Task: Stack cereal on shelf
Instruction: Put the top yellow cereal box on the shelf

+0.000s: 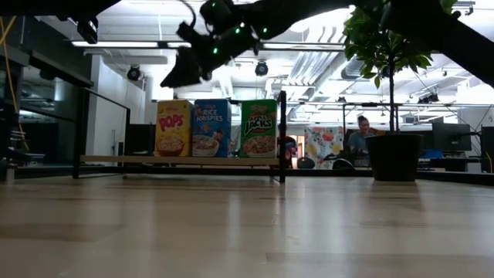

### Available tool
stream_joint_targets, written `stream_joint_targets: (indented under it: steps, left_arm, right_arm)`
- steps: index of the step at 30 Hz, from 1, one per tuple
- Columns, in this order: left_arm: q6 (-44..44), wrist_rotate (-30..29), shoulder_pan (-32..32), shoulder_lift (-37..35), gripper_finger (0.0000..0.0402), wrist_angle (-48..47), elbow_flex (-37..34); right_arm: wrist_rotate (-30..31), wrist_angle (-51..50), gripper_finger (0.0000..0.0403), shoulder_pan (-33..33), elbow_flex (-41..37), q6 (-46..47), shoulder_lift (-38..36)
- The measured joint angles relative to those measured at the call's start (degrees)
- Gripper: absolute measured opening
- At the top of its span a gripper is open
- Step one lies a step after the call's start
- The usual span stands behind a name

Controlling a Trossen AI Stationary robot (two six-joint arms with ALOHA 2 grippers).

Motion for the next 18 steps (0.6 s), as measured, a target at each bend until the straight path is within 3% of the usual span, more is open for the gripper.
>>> stream_joint_targets:
  steps: [3,11,18]
  left_arm:
    - [0.02,0.01,-0.01,-0.01,0.0003,-0.02,0.00]
    - [0.02,0.40,0.00,-0.01,0.0003,-0.01,0.00]
    - [0.02,0.43,0.01,0.00,0.0003,-0.04,0.00]
  right_arm:
    - [-3.54,-0.51,0.0225,0.02,0.02,1.04,-1.95]
    - [-24.78,-3.59,0.0225,0.75,0.12,9.74,-4.18]
    - [-25.77,-11.06,0.0225,2.70,0.10,8.99,-4.09]
